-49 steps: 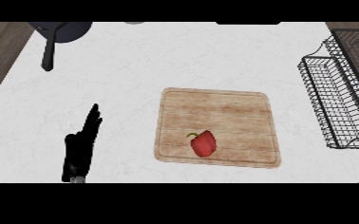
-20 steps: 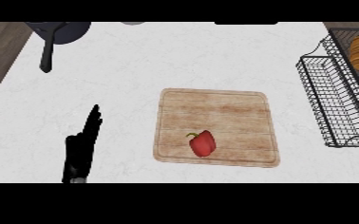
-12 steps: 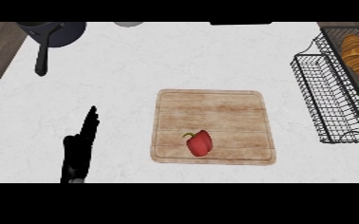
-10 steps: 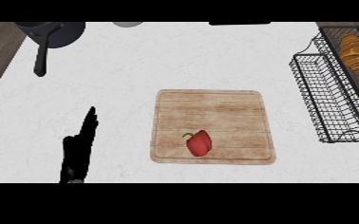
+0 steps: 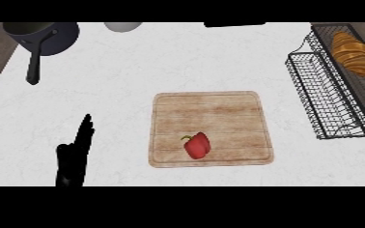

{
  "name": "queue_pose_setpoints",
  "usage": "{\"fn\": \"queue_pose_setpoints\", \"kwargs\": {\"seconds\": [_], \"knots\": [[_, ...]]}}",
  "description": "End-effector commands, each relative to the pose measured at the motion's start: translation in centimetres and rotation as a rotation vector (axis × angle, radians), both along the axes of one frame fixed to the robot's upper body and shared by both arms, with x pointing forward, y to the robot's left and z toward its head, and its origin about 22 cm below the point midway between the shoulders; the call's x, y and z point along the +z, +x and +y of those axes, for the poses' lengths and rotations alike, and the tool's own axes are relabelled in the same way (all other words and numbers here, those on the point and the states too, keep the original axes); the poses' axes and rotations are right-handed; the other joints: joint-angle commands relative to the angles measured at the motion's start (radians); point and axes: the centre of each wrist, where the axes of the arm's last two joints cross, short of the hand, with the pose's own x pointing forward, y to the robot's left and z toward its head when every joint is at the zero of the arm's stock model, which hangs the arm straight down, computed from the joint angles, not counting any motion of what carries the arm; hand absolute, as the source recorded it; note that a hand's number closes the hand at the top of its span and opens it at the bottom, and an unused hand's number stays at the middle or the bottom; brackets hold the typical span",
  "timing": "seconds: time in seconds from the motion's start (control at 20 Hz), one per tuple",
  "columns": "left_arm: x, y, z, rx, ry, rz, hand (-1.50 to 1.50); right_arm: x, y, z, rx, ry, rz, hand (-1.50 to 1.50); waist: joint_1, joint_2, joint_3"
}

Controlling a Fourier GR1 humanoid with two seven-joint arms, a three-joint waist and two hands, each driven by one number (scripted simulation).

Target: Pick the croissant from the cutting board and place it in the tiered basket

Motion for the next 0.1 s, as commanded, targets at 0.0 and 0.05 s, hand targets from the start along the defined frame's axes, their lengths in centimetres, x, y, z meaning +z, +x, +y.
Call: {"fn": "queue_pose_setpoints", "kwargs": {"seconds": [0.0, 0.05], "knots": [[-0.05, 0.1, 0.58, 0.036, 0.002, 0.015, 0.0, 1.96, -4.1, 5.04, 0.176, -0.024, -0.144, -1.5, -0.03, -0.013, -0.002], [-0.57, -0.75, -0.03, 0.033, -0.009, 0.019, 0.0, 1.64, -4.19, 4.62, 0.171, -0.035, -0.139, -1.5, -0.034, -0.016, 0.002]]}}
